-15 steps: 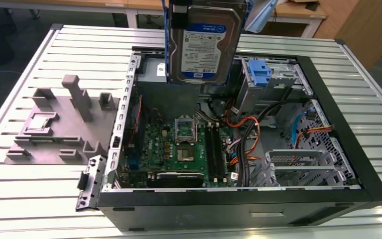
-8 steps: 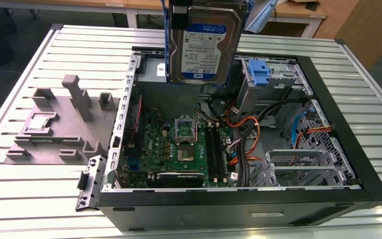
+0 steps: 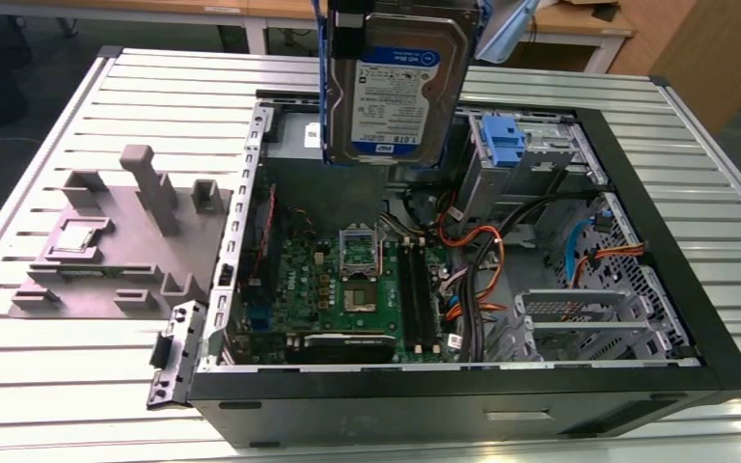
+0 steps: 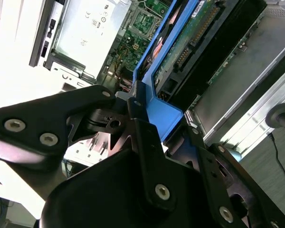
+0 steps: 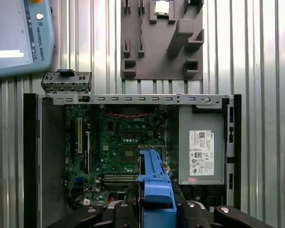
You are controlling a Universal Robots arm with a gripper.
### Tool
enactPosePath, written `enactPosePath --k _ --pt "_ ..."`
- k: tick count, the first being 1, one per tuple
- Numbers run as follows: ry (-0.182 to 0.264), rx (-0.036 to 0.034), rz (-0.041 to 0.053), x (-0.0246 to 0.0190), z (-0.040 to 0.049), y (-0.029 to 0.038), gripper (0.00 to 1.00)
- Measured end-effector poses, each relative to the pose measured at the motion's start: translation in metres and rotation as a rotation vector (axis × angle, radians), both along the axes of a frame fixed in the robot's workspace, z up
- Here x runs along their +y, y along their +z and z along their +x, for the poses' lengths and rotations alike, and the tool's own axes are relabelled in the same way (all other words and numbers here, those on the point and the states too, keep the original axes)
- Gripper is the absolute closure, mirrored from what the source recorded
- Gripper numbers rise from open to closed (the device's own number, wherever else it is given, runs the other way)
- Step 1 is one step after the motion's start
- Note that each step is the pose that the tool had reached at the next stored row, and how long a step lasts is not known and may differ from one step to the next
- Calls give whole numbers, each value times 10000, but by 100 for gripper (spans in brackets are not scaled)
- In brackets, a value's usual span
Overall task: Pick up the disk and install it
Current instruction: 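Insert the disk into the insertion slot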
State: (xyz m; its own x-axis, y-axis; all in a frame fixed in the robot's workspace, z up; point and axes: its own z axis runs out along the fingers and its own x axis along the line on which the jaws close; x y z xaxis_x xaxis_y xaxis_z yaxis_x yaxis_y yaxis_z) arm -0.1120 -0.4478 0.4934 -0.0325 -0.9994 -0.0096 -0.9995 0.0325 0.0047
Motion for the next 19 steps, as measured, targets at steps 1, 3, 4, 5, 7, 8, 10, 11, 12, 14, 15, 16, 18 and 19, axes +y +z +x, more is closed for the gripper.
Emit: enactPosePath --k 1,3,4,5,7,8,10,11,12,14,15,16,18,19 --pt "0 0 1 -4 0 0 63" --pt "0 0 0 -33 0 0 63" --pt "0 -1 1 -51 0 -1 63" --pt "0 0 1 -69 0 -1 63" --pt "0 -1 1 -103 0 -2 63" --pt "-1 -1 2 -118 0 -2 63" --pt "0 0 0 -137 0 -1 63" --pt "0 0 0 -143 0 -2 63" --pt "0 0 1 -149 0 -2 63" --pt "-2 -1 2 -155 0 -3 63" --pt "0 0 0 -157 1 -2 63" --pt "0 0 1 -157 1 -2 63" --pt "0 0 1 -157 1 -2 63" --pt "0 0 1 -157 1 -2 63"
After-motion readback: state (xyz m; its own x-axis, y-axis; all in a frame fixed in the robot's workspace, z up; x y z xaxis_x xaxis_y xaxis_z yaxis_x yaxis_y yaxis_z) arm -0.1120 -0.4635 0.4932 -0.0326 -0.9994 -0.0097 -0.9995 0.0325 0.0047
